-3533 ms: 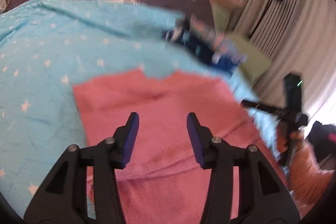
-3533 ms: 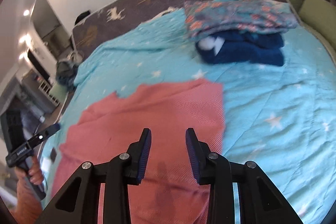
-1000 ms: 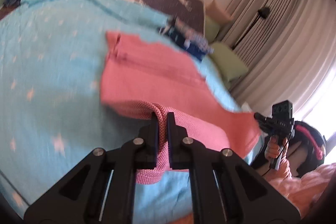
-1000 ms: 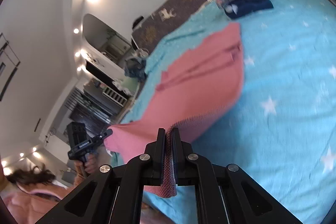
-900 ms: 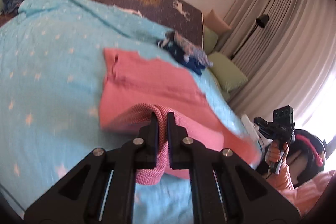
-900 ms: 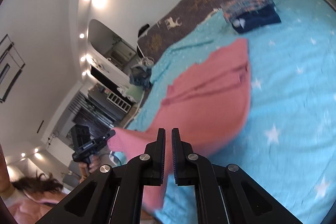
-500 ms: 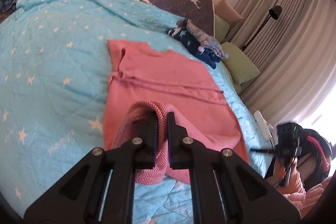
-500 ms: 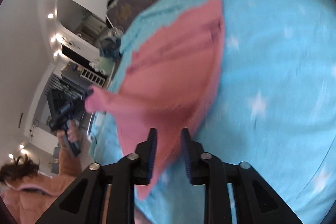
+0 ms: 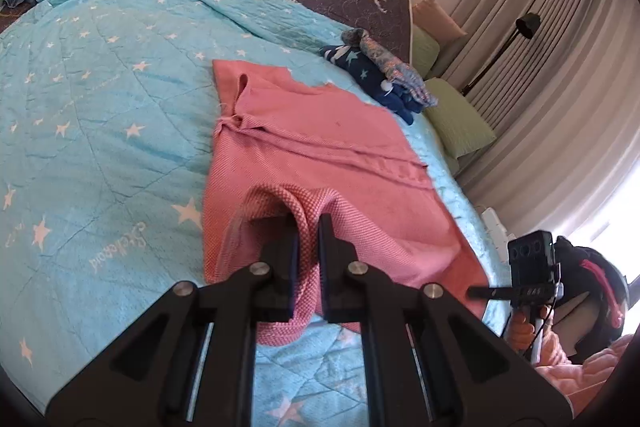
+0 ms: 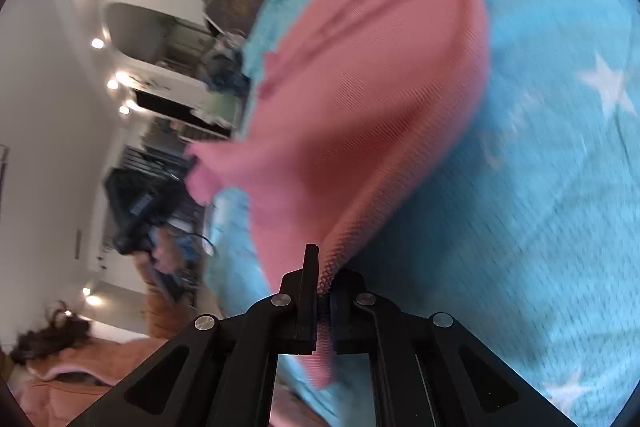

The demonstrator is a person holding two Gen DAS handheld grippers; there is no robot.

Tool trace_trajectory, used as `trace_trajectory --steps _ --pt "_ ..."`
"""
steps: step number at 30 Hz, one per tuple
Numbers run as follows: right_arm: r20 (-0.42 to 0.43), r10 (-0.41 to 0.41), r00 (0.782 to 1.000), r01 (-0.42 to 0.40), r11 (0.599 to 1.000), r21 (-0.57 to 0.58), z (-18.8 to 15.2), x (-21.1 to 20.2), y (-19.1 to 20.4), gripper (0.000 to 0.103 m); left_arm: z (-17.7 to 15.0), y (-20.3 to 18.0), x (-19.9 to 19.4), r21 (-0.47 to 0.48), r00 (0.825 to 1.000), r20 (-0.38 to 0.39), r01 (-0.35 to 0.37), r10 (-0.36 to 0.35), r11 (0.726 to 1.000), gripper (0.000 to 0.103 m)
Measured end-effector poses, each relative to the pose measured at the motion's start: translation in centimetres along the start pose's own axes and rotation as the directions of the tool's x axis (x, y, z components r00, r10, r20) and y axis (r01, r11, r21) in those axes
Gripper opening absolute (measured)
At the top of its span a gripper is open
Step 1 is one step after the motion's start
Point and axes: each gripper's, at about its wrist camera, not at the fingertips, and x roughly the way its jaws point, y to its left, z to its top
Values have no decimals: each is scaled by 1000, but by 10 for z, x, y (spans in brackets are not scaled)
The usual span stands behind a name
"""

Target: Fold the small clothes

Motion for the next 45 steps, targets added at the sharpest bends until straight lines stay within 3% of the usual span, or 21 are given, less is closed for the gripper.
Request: trace_trajectory --steps 3,8,12,15,19,22,24,27,28,29,32,34,36,37,38,40,42,43,45 --pt "131 108 985 -97 991 -92 24 -29 22 3 17 -4 -5 3 999 22 40 -40 999 8" --pt "278 88 957 -32 979 -200 89 -67 45 3 77 -14 5 48 994 73 80 -83 996 8" --pt "338 132 932 -75 982 -175 162 -75 38 3 129 -6 34 14 993 88 75 -76 997 8" --pt "366 125 922 -76 986 -146 214 -59 27 4 167 14 74 -24 997 74 27 -25 999 8" --pt "360 11 933 8 999 -53 275 -18 -14 8 191 64 145 -120 997 -9 -80 80 990 10" --pt "335 -222 916 209 975 76 308 17 -52 37 194 106 191 -207 983 -108 -166 146 964 11" --pt "297 -325 898 294 945 146 315 30 -73 38 193 117 200 -233 979 -141 -175 145 957 11" --pt "304 -289 908 259 956 135 309 25 -80 38 196 111 182 -182 987 -81 -154 142 971 18" --pt "313 -289 905 265 957 118 305 18 -77 38 195 103 168 -154 988 -46 -154 149 976 29" --pt "324 -298 898 281 955 99 301 10 -71 38 196 99 161 -143 988 -26 -154 152 978 34" --pt "351 -336 874 358 934 4 287 -6 -45 39 185 68 126 -44 990 47 -129 132 991 35" --pt "331 -352 876 407 907 -111 271 -5 -18 39 171 41 113 43 997 47 -71 69 997 35" --pt "249 -345 905 403 882 -243 251 12 5 39 151 17 113 114 1000 -27 19 -16 993 35" --pt "187 -336 923 380 875 -301 241 26 14 39 140 7 120 142 996 -78 56 -45 988 35" --pt "151 -341 928 372 868 -328 236 35 19 39 129 -3 130 168 988 -140 84 -60 982 35" --pt "85 -385 919 388 846 -367 229 61 23 39 111 -18 157 230 967 -251 100 -40 968 35" --pt "43 -447 893 432 828 -358 234 84 12 39 99 -25 188 305 943 -328 45 60 951 35" --pt "34 -461 887 443 828 -344 236 87 7 38 97 -26 199 323 933 -348 27 93 946 35" --pt "33 -468 883 454 833 -316 248 93 -4 36 107 -25 214 337 930 -349 10 115 941 35"
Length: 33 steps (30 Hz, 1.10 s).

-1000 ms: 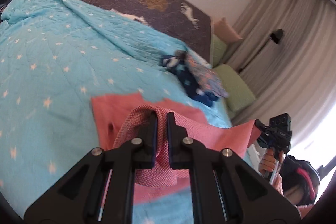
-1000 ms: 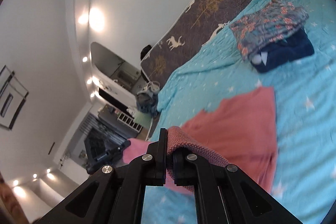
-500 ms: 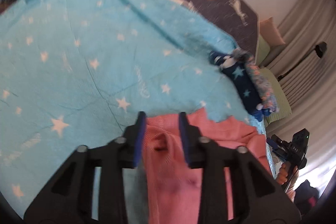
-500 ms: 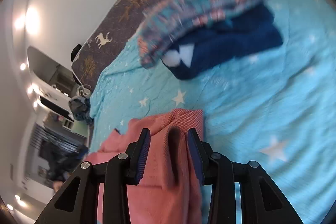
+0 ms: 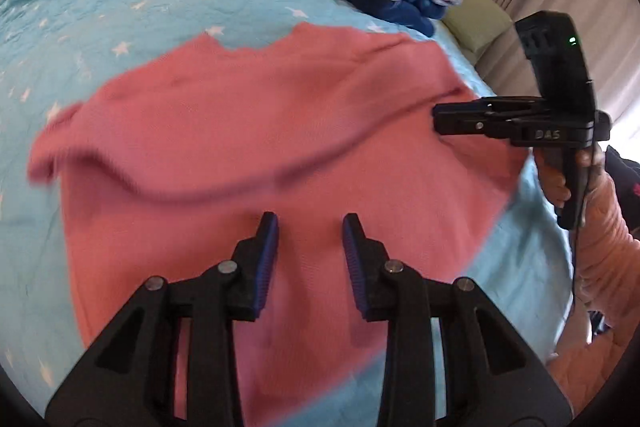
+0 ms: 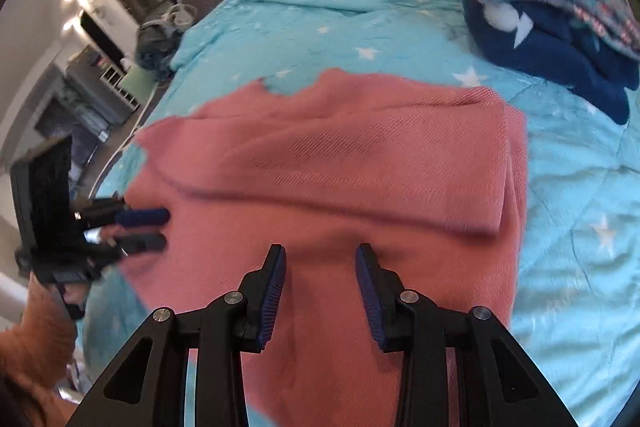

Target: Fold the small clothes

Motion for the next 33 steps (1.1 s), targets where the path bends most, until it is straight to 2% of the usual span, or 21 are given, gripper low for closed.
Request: trace_trajectory --steps 5,8,10,12,13,15,16,17,19,21,23,25,29,33 --pt "76 -79 994 79 997 5 37 -1 -10 36 55 29 2 1 990 65 -122 122 993 35" --pt "165 -155 974 154 988 16 63 -15 -18 37 87 48 -8 -38 965 152 -209 212 977 35" --pt "222 -237 946 229 971 64 79 -22 -33 37 97 60 -18 -98 942 206 -249 264 964 36" --pt "244 -274 930 253 961 115 85 -32 -42 37 94 73 -32 -164 932 244 -232 267 959 37" --pt "250 -269 930 241 961 135 85 -38 -48 37 88 77 -39 -187 931 260 -212 257 959 39" --pt "263 -239 935 211 969 132 78 -45 -51 38 73 80 -48 -199 923 273 -222 271 955 52" --pt "269 -235 934 211 971 116 71 -50 -52 43 67 79 -48 -198 917 276 -238 287 951 57" --pt "273 -241 931 223 970 95 66 -51 -51 47 55 80 -51 -193 915 271 -252 299 948 58" --pt "264 -256 930 255 966 35 46 -53 -53 48 42 85 -47 -189 926 230 -261 301 947 58" --pt "243 -249 938 264 964 -31 35 -47 -52 49 32 88 -41 -182 934 191 -270 303 946 58" --pt "209 -253 945 279 955 -106 31 -36 -46 53 26 89 -31 -168 932 153 -303 329 938 59" --pt "182 -277 943 312 929 -202 29 -23 -34 57 27 92 -25 -181 928 130 -323 348 929 59" --pt "171 -275 946 318 890 -326 32 -12 -13 59 34 105 -18 -230 935 123 -299 332 926 59" --pt "160 -300 940 340 826 -450 21 -13 2 66 35 110 -9 -225 939 112 -295 326 929 59"
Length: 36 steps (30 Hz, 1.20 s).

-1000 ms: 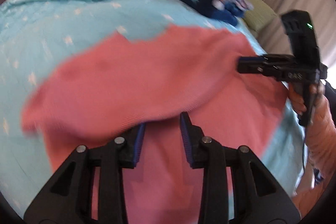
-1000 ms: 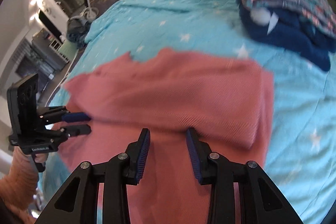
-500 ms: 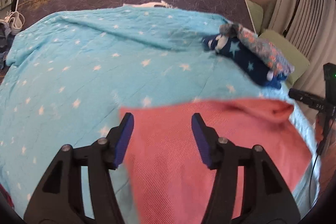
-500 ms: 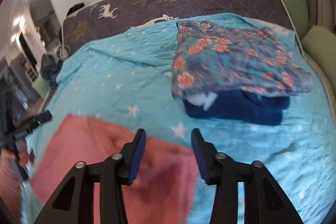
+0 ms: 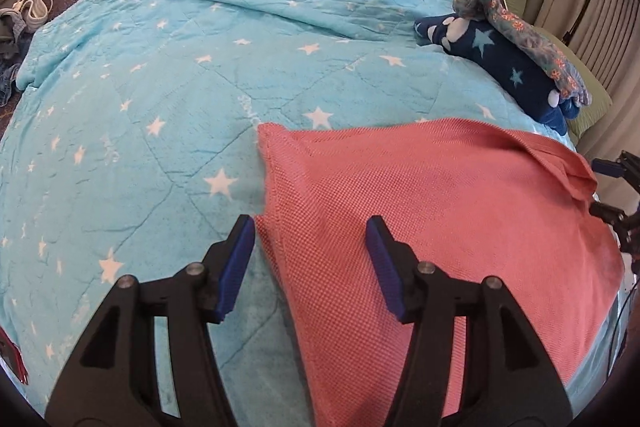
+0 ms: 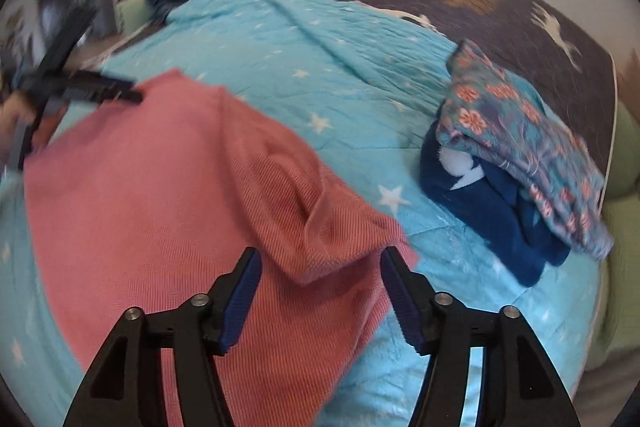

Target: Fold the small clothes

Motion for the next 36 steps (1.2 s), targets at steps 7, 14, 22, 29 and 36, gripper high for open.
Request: trace_trajectory --steps 7,14,22,29,36 --pt "-32 -204 978 199 972 -123 3 32 4 72 6 1 14 -5 1000 4 -14 14 1000 60" --pt "-71 -66 995 96 753 651 -4 56 -122 72 6 14 7 -47 999 26 -36 37 998 60" --pt "78 112 991 -134 692 710 -84 -22 -105 72 -44 20 -60 -116 996 69 60 -52 991 61" --pt "174 292 941 -327 638 697 -152 -79 -30 72 -128 1 -103 -155 994 24 109 -106 982 67" --pt "222 338 915 -380 532 757 -161 -69 -9 72 -140 -8 -111 -220 992 81 111 -95 969 67"
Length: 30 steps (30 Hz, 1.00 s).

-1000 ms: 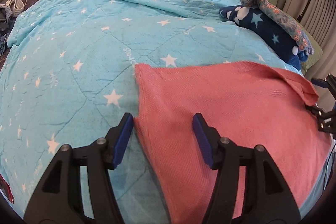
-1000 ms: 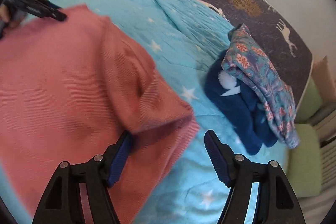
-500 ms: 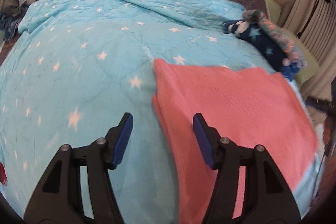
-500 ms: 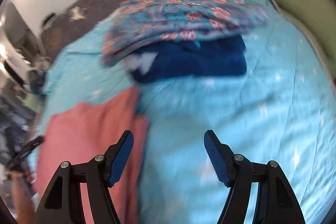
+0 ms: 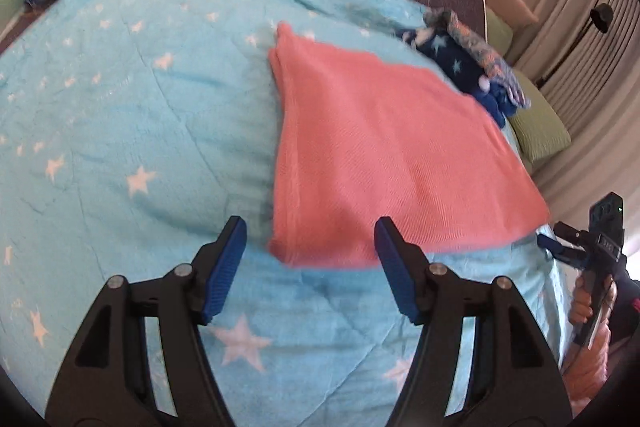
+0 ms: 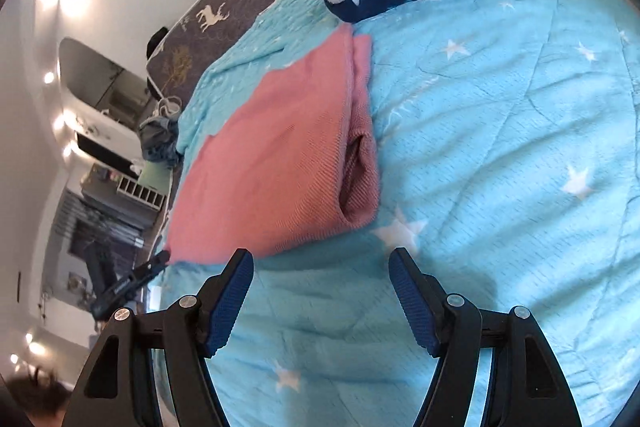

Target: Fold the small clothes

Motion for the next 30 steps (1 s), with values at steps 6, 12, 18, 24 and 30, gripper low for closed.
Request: trace_trajectory --steps 6,12,18,24,30 --pt "61 -65 996 67 997 -39 2 -3 14 72 13 -13 -5 54 998 57 7 -10 999 62" --pt "99 -175 980 185 978 -99 14 4 28 66 12 -1 20 -26 999 -16 -36 36 999 48" --pt "52 -158 986 163 979 -119 14 17 32 5 7 -7 -9 -73 995 36 92 -90 993 7" --pt "111 -54 992 68 990 -123 4 -28 31 5 -2 -17 -43 57 995 76 58 -62 997 8" --pt "10 -146 989 146 988 -41 -23 -11 -8 6 -38 27 -12 -64 998 -67 -13 9 998 7"
